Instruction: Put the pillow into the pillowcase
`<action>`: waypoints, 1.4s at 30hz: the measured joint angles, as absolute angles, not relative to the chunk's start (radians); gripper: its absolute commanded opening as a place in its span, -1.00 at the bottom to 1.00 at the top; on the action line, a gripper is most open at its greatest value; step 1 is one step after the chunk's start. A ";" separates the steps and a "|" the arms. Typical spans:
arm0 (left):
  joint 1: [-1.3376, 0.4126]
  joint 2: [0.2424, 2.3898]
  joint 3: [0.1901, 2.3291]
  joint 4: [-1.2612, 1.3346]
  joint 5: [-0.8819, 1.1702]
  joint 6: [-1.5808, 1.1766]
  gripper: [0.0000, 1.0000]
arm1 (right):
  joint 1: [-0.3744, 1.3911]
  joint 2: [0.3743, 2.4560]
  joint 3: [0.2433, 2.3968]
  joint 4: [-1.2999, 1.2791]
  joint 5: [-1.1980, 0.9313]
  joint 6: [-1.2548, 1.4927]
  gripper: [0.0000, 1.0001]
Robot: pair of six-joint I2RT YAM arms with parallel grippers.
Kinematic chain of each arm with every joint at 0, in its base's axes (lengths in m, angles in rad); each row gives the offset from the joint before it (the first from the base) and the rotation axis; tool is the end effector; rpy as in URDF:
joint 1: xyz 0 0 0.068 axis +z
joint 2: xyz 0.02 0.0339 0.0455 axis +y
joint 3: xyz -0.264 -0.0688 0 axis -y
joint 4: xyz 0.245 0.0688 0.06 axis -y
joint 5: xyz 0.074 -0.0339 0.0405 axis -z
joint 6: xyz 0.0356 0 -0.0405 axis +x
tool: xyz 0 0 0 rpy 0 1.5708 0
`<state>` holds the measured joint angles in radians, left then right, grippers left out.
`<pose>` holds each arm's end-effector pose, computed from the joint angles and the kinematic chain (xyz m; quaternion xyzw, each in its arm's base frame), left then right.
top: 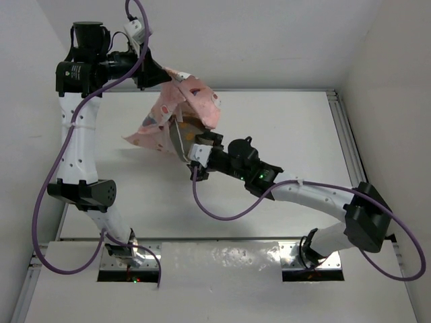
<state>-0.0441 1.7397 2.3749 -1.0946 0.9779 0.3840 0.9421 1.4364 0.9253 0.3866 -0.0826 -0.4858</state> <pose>0.3085 -0.0432 0.5258 0.4014 0.6802 -0.3145 0.5265 0.1954 0.2737 0.2940 -0.5112 0.5483 0.1797 0.6370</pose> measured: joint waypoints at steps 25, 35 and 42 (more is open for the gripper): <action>-0.023 1.740 2.367 -1.173 1.013 0.606 -1.00 | 0.873 1.581 1.161 0.257 -0.252 -0.396 -1.00; -0.042 1.770 2.357 -1.192 1.059 0.632 -1.00 | 0.865 1.518 1.187 0.323 -0.424 -0.179 0.68; -0.065 1.787 2.354 -1.215 1.063 0.681 -1.00 | 0.816 1.479 1.185 0.321 -0.205 -0.126 0.98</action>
<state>-0.0654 1.7874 2.3539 -1.2152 1.0630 0.6807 0.8158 1.4788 1.1854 0.3214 -0.2054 -0.1261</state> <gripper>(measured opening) 0.008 0.985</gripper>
